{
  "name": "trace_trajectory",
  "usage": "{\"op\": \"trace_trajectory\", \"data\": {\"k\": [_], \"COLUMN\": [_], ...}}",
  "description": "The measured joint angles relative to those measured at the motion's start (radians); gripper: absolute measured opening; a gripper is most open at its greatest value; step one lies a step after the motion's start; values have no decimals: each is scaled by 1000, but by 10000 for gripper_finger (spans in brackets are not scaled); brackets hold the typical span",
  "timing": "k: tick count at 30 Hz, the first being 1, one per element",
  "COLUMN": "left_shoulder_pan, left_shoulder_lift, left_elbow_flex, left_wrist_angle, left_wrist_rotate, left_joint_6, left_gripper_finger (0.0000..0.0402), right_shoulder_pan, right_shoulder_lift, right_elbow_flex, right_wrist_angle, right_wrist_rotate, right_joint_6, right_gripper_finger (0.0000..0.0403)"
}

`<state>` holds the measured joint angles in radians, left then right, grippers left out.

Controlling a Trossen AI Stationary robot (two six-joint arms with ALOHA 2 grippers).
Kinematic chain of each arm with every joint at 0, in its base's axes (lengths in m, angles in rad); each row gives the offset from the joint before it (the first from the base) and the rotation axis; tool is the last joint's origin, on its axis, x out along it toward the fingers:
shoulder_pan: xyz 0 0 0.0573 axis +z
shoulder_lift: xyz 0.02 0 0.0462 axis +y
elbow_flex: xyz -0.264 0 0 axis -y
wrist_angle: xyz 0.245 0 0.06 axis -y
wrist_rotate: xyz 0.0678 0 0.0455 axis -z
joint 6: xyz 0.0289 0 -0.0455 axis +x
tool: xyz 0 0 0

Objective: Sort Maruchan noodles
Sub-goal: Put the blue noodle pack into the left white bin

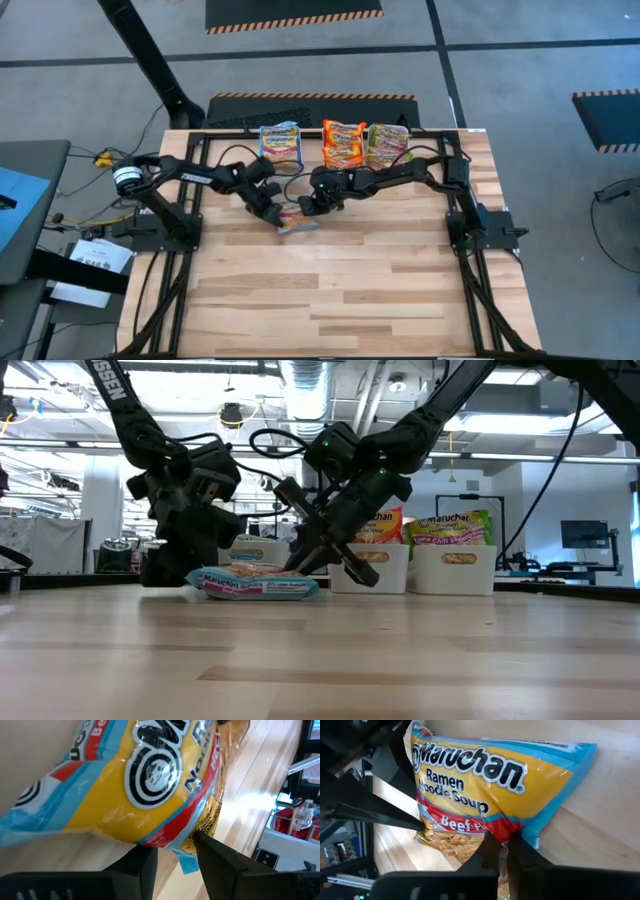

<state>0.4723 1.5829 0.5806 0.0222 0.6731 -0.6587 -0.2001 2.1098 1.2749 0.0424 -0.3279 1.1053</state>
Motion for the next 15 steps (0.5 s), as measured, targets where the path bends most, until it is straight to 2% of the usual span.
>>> {"op": "trace_trajectory", "data": {"k": [8,15], "left_shoulder_pan": [35,70], "left_shoulder_lift": [-122,-252], "left_elbow_flex": [3,3], "left_wrist_angle": [-117,-203], "left_wrist_rotate": [0,-8], "left_joint_6": [76,83], "left_gripper_finger": [121,121], "right_shoulder_pan": [5,19], "right_shoulder_lift": [-49,-102], "right_elbow_flex": [-2,-2], "right_wrist_angle": [-17,-38], "right_wrist_rotate": [7,50], "right_joint_6": [-83,-166], "right_gripper_finger": [7,7]}}
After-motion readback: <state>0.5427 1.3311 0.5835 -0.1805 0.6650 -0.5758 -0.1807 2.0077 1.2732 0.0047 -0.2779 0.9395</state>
